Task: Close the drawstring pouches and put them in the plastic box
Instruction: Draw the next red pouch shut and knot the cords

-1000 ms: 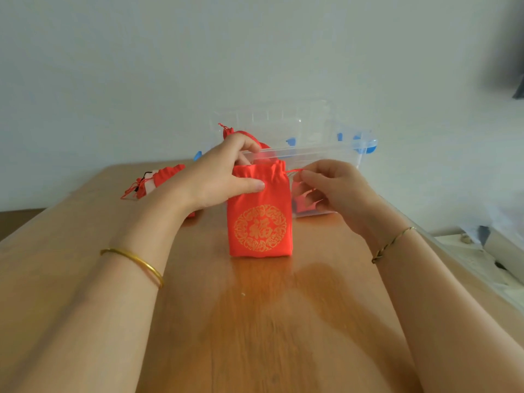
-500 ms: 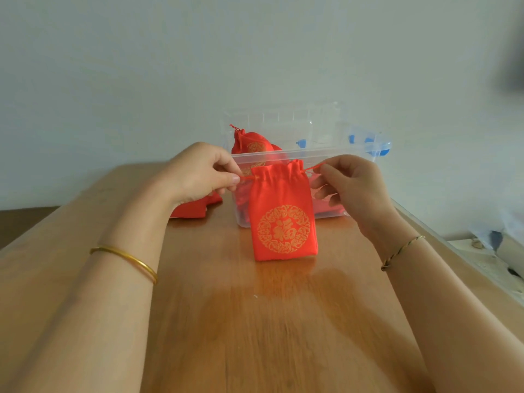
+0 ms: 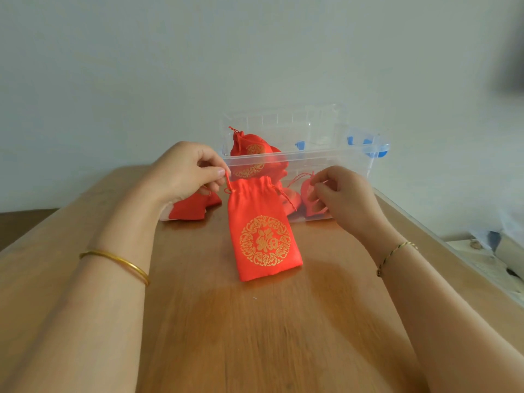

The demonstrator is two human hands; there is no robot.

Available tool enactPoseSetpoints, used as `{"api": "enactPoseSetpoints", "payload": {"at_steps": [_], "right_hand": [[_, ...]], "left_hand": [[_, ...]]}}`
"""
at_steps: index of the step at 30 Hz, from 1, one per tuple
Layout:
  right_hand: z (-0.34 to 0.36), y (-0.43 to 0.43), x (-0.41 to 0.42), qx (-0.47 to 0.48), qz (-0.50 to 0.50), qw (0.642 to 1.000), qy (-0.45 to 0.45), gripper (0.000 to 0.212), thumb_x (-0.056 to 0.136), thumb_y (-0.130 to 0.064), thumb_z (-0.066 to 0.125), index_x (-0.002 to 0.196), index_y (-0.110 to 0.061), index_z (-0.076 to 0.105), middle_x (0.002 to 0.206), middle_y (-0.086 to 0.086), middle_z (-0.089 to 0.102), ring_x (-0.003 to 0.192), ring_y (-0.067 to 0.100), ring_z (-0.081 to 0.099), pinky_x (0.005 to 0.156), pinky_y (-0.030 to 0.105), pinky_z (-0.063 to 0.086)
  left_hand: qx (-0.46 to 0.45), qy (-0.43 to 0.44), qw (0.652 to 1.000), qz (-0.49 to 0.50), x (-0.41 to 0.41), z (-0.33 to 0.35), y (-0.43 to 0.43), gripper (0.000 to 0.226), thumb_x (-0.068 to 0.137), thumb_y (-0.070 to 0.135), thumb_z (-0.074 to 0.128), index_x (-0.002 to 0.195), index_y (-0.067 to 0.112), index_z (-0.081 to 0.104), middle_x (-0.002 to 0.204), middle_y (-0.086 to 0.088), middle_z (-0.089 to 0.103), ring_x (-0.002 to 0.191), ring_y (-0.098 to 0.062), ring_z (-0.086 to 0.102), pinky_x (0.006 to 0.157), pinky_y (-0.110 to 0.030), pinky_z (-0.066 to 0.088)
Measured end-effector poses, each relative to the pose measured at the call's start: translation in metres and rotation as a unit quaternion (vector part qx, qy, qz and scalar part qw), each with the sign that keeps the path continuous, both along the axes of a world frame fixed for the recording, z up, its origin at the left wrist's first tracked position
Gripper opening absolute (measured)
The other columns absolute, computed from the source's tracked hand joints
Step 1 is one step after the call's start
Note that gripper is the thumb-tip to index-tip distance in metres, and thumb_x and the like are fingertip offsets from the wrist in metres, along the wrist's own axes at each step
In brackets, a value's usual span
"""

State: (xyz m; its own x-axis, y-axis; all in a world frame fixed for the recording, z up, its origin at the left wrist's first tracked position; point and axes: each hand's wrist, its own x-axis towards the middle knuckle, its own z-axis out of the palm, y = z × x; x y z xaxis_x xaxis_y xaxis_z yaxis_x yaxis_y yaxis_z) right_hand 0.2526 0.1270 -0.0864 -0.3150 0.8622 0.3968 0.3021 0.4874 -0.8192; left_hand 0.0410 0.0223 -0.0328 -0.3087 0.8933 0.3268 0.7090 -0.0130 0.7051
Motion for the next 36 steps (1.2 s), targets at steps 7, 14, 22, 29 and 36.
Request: {"api": "enactPoseSetpoints", "payload": {"at_steps": [7,14,22,29,36], "right_hand": [[-0.010,-0.002,-0.007,-0.204,0.080,0.975,0.024,0.018,0.091,0.001,0.041,0.100,-0.007,0.054,0.087,0.015,0.065,0.055,0.013,0.063,0.053,0.030,0.050],[-0.015,-0.008,-0.009,-0.337,0.154,0.926,0.076,0.029,0.089,0.006,0.047,0.116,-0.001,0.050,0.081,0.010,0.063,0.052,0.012,0.063,0.045,0.020,0.044],[-0.025,-0.008,-0.016,-0.404,0.212,0.884,0.108,0.015,0.088,0.007,0.050,0.092,-0.005,0.057,0.066,0.006,0.062,0.048,0.012,0.060,0.038,0.017,0.039],[-0.018,-0.006,-0.007,-0.399,0.231,0.886,0.054,0.015,0.093,-0.008,0.051,0.084,-0.006,0.062,0.070,0.007,0.063,0.044,0.006,0.053,0.040,0.015,0.040],[0.001,0.001,0.018,-0.295,0.232,0.927,0.009,0.024,0.096,-0.019,0.047,0.088,-0.006,0.067,0.063,0.004,0.065,0.042,0.006,0.050,0.041,0.015,0.040]], "left_hand": [[-0.013,-0.080,0.995,-0.059,0.013,0.002,-0.002,0.020,0.094,0.003,0.046,0.084,0.011,0.061,0.079,-0.005,0.068,0.070,-0.009,0.070,0.062,-0.022,0.056],[-0.005,-0.091,0.992,-0.086,0.015,0.004,-0.003,0.020,0.094,0.003,0.046,0.085,0.012,0.061,0.088,-0.008,0.070,0.079,-0.015,0.071,0.068,-0.025,0.056],[0.020,-0.118,0.986,-0.117,0.019,0.007,-0.005,0.020,0.094,0.002,0.045,0.085,0.009,0.062,0.081,-0.004,0.070,0.075,-0.013,0.070,0.069,-0.026,0.057],[0.021,-0.107,0.989,-0.100,0.014,0.006,-0.004,0.021,0.094,0.002,0.046,0.084,0.010,0.063,0.084,-0.006,0.069,0.075,-0.013,0.069,0.071,-0.027,0.057],[0.046,0.009,0.999,-0.016,0.001,0.007,-0.004,0.021,0.088,0.003,0.057,0.078,0.018,0.067,0.071,-0.010,0.059,0.051,-0.002,0.051,0.052,-0.012,0.048]]}}
